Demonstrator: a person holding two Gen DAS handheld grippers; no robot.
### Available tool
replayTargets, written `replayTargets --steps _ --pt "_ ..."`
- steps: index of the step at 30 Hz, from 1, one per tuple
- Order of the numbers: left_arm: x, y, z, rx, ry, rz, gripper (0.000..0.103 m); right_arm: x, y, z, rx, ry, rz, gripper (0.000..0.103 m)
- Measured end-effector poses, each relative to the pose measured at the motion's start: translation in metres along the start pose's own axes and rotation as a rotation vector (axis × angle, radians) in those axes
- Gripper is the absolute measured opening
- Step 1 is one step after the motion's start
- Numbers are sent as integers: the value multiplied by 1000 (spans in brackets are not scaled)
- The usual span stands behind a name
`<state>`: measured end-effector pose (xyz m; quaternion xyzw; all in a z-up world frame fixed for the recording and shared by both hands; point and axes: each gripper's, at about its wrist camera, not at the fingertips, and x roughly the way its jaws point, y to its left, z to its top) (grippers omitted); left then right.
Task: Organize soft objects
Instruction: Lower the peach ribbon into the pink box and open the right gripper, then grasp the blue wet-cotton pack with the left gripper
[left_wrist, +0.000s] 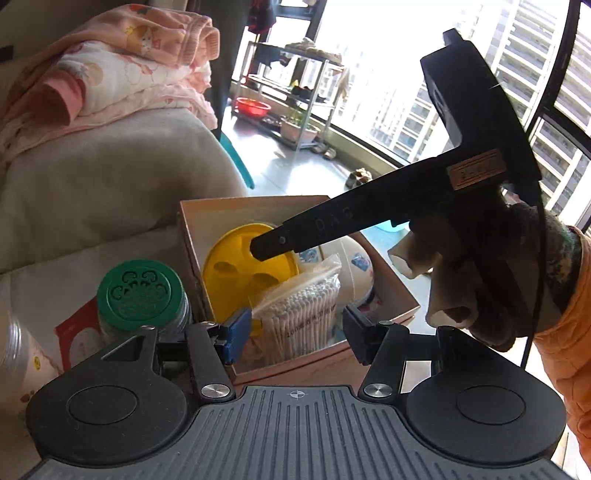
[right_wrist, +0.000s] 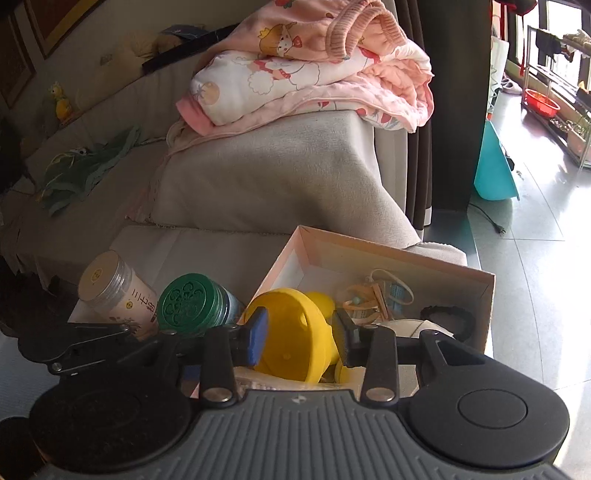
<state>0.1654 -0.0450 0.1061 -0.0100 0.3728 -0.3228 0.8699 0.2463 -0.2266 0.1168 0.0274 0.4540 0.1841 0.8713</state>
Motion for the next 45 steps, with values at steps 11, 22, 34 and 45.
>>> replayTargets --steps 11,22,34,45 --pt "-62 68 -62 -131 -28 182 59 -10 -2 18 11 -166 -155 14" --pt "-52 86 -86 -150 -24 268 59 16 -2 -3 25 -19 -225 32" --pt "-43 82 -85 -178 7 229 59 -51 59 -61 -117 -172 -121 54" --pt "-21 9 -91 -69 113 166 66 -67 68 -133 -139 -242 -190 54"
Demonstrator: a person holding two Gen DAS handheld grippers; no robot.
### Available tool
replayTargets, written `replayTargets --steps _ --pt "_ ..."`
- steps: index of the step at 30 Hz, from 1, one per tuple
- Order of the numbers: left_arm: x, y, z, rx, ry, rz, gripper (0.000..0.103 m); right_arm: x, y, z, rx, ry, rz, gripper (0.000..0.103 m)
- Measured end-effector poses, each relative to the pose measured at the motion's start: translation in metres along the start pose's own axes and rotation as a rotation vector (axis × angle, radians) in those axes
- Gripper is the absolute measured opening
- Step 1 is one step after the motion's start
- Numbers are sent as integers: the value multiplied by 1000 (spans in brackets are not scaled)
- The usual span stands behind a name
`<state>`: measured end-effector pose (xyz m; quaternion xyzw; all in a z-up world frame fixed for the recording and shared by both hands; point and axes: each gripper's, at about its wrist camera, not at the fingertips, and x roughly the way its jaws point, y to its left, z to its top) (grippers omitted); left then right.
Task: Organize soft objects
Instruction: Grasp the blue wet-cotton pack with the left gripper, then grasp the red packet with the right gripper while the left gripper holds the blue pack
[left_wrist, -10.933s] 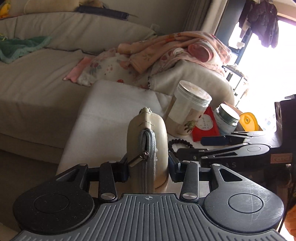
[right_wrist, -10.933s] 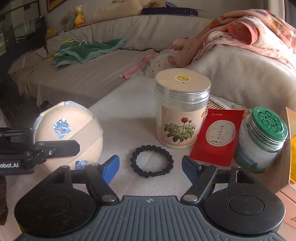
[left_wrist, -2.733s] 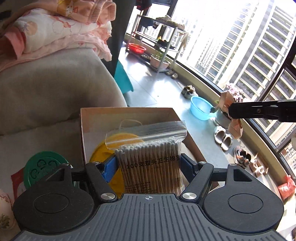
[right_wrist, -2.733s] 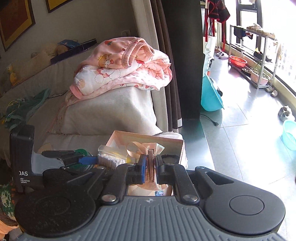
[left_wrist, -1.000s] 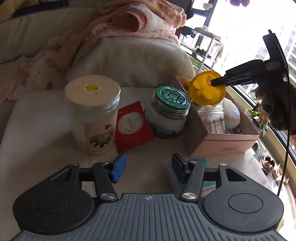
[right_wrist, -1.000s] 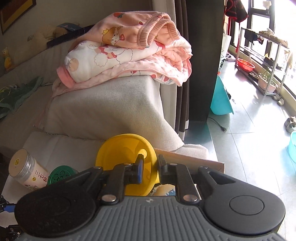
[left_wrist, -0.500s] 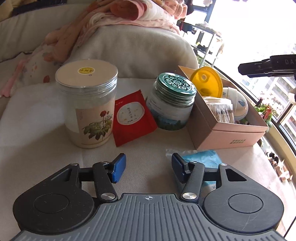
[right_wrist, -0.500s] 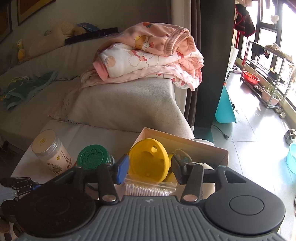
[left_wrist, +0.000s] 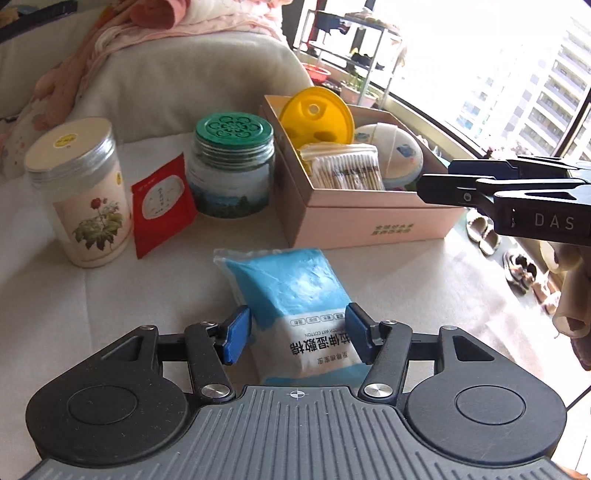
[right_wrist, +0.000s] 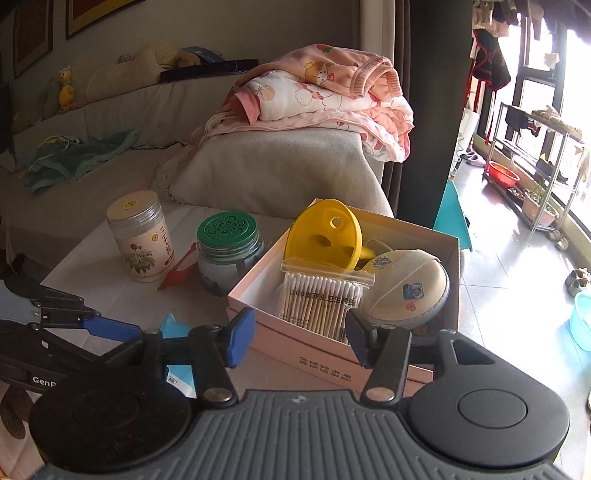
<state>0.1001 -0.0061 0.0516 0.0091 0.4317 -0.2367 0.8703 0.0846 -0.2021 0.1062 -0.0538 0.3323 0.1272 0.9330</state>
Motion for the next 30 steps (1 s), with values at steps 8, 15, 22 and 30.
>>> replayTargets --steps 8,15,22,30 --pt "31 -17 0 19 44 25 72 -3 4 -46 -9 10 -59 55" --pt "13 12 -15 -47 -17 -61 61 1 8 -59 36 41 -24 55" --pt "-35 84 -36 -196 -115 42 59 11 51 -22 50 -26 99 55" --pt "-59 157 -61 -341 -193 83 59 90 112 18 208 69 192 44"
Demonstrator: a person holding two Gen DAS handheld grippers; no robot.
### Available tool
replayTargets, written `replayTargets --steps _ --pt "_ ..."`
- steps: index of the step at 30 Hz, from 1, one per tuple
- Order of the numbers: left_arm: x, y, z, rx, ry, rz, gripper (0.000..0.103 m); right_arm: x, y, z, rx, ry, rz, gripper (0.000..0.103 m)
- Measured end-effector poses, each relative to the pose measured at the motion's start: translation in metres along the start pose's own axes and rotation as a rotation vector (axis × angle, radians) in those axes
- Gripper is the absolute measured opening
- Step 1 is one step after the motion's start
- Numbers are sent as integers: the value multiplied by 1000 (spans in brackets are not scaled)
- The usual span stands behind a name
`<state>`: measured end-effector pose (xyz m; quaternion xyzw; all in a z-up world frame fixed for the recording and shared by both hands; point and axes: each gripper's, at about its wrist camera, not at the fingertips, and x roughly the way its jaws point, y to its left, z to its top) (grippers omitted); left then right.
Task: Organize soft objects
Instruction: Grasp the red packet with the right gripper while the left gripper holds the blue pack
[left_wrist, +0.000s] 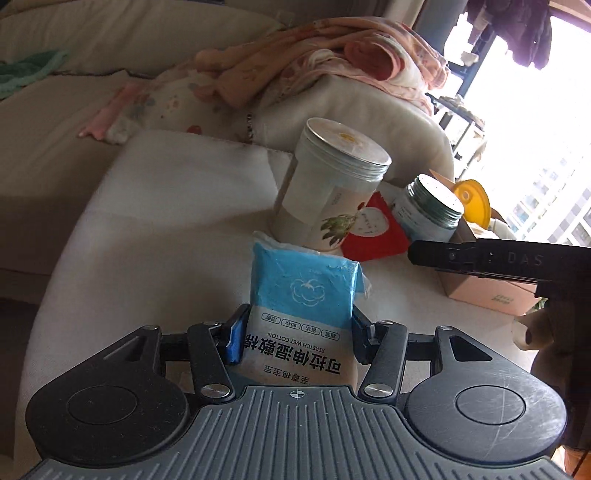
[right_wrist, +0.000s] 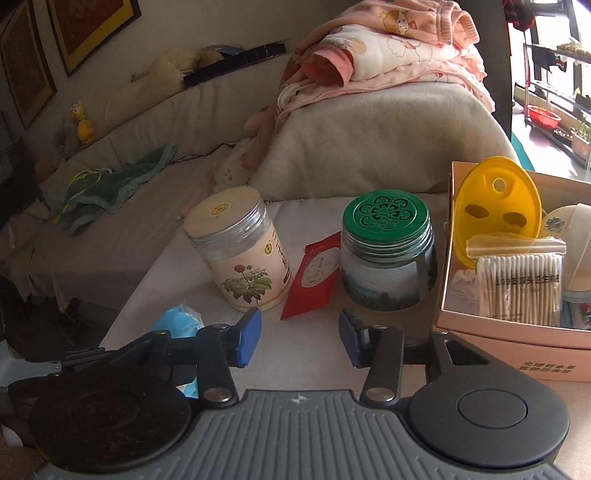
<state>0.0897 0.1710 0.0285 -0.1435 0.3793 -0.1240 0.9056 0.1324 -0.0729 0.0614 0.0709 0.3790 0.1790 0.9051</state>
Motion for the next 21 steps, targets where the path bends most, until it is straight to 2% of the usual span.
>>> replayTargets --steps 1,5,9,10,15,21 --pt "-1 5 0 -12 -4 -23 59 10 4 1 17 13 -11 43" --pt "1 4 -3 5 -9 -38 60 44 10 -1 72 44 -93 42" --pt "5 8 -6 -6 -13 -60 62 58 2 -2 118 53 -133 41" --pt "6 10 -5 -14 -15 -66 62 60 -1 -2 123 56 -139 38" --pt "8 11 -5 -21 -19 -74 62 59 -1 1 94 41 -119 23" --pt "8 10 -7 -22 -22 -73 62 55 9 6 49 7 -95 22"
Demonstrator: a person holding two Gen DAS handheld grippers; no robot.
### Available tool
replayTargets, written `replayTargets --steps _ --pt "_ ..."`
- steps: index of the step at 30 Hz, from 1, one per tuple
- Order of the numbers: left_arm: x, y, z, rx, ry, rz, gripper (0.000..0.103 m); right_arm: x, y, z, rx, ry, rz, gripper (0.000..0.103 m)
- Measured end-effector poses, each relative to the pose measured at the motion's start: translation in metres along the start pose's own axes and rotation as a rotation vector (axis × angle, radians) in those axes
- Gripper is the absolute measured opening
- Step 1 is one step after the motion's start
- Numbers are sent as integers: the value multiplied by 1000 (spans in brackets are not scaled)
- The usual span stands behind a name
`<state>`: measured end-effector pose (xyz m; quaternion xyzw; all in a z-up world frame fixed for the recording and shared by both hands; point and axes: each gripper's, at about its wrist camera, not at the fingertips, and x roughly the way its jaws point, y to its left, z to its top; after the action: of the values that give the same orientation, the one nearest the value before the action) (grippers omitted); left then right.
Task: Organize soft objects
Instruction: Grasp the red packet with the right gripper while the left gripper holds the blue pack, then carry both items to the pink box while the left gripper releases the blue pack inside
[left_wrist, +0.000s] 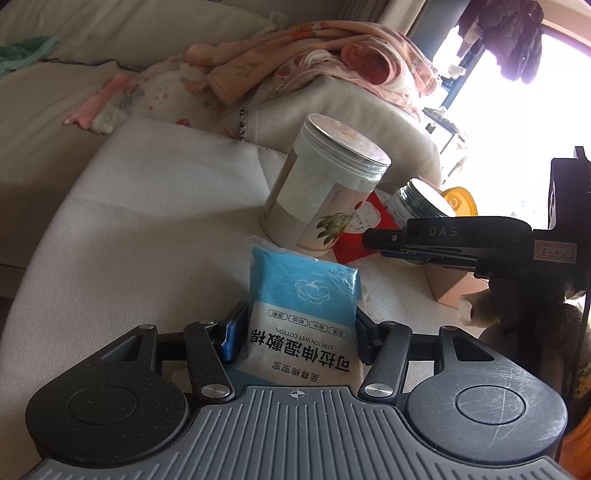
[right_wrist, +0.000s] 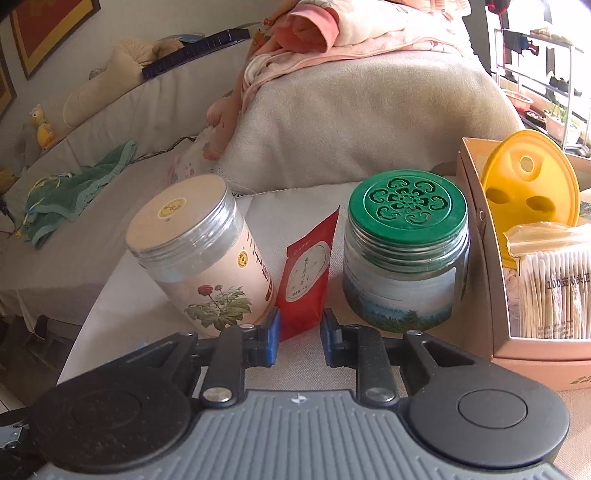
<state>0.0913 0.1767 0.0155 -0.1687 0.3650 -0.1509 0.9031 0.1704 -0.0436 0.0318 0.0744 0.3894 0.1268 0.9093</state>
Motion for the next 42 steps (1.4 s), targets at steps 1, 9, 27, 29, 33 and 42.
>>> replayTargets --steps 1,9,27,29,33,42 --pt "0 0 0 1 0 1 62 3 2 3 -2 0 0 22" --pt "0 0 -1 6 1 -5 62 7 9 11 -58 -35 -24 11" --pt "2 -35 8 40 54 30 60 -18 10 24 -195 -14 -21 5" --pt "-1 -45 11 63 45 29 60 -28 8 26 -194 -30 -10 5" --pt "-15 -74 28 135 -13 26 60 -65 3 37 -195 -98 24 5" --pt "-35 -188 88 375 -193 -39 60 -198 -46 84 -194 -344 57 5"
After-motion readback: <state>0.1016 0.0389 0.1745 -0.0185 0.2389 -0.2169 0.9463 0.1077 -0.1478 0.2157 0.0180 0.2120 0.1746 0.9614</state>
